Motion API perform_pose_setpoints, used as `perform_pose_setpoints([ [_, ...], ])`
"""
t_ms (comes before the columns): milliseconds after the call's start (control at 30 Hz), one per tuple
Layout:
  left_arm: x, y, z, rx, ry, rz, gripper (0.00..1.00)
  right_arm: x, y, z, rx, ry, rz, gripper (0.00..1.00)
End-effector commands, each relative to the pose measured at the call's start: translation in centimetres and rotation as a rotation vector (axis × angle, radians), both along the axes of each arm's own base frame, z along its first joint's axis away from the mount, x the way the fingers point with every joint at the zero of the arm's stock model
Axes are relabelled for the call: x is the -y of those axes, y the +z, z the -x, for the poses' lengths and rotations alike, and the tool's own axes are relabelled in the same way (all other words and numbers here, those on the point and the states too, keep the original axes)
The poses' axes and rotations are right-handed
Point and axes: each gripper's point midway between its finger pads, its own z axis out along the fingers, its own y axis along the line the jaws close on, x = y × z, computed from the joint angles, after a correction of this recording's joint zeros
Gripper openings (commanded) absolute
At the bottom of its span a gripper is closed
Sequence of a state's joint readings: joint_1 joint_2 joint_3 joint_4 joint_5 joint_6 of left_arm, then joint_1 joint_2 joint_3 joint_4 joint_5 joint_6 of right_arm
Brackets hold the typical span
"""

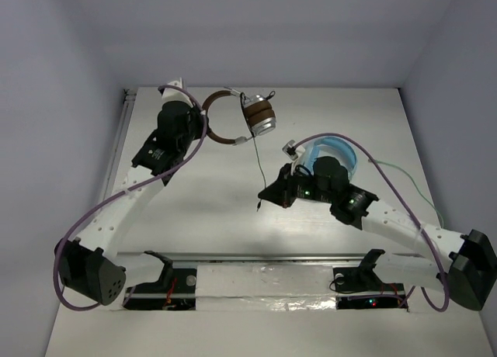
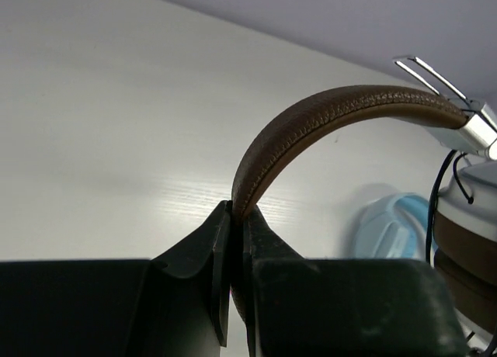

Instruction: Wrap the headphones

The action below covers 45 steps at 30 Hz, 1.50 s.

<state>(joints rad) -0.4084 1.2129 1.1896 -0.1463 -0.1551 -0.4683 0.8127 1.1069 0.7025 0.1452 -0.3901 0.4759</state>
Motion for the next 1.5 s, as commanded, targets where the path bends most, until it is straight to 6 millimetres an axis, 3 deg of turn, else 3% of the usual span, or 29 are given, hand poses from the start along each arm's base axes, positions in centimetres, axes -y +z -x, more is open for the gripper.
perform_pose_setpoints([
  [0, -1.1, 2.9, -0.6, 0.14, 0.132, 0.031, 0.0, -0.3, 5.5, 1.7, 0.043, 0.075, -0.087, 0.0],
  [133, -0.2, 0.5, -0.2, 0.11, 0.148, 0.01, 0.0, -1.0, 7.7, 2.3, 0.019, 0.121, -0.13, 0.0],
  [300, 2.2, -3.2, 1.5, 0.059, 0.111, -0.017, 0.0, -2.0, 11.2, 1.0, 0.034, 0.069, -0.274, 0.0],
  [467, 3.5, -6.3, 3.1, 0.012, 0.075, 0.012, 0.0, -2.5, 13.9, -2.0, 0.015, -0.069, -0.437, 0.0],
  [667, 5.4, -9.7, 5.1, -0.057, 0.015, 0.034, 0.0, -1.6, 14.5, -6.7, -0.016, -0.32, -0.553, 0.0],
  [733, 5.7, -10.6, 5.6, -0.079, 0.003, 0.041, 0.0, -1.2, 13.9, -7.8, -0.027, -0.382, -0.554, 0.0],
  [767, 6.2, -10.6, 6.0, -0.081, -0.014, 0.046, 0.0, -1.0, 12.6, -9.3, -0.051, -0.465, -0.534, 0.0],
  [933, 7.7, -12.0, 7.3, -0.111, -0.047, 0.045, 0.0, -1.2, 9.7, -12.2, -0.143, -0.589, -0.498, 0.0],
  [1000, 8.4, -12.4, 7.5, -0.126, -0.065, 0.061, 0.0, -0.5, 9.7, -13.3, -0.14, -0.645, -0.532, 0.0],
  [1167, 10.1, -13.6, 8.0, -0.161, -0.093, 0.057, 0.0, 1.2, 8.6, -15.5, -0.144, -0.788, -0.574, 0.0],
  [1300, 11.1, -14.0, 8.5, -0.185, -0.1, 0.049, 0.0, 1.8, 6.9, -16.1, -0.205, -0.851, -0.611, 0.0],
  [1467, 11.6, -14.9, 9.0, -0.217, -0.08, 0.031, 0.0, 4.1, 5.2, -17.7, -0.27, -1.047, -0.636, 0.07],
])
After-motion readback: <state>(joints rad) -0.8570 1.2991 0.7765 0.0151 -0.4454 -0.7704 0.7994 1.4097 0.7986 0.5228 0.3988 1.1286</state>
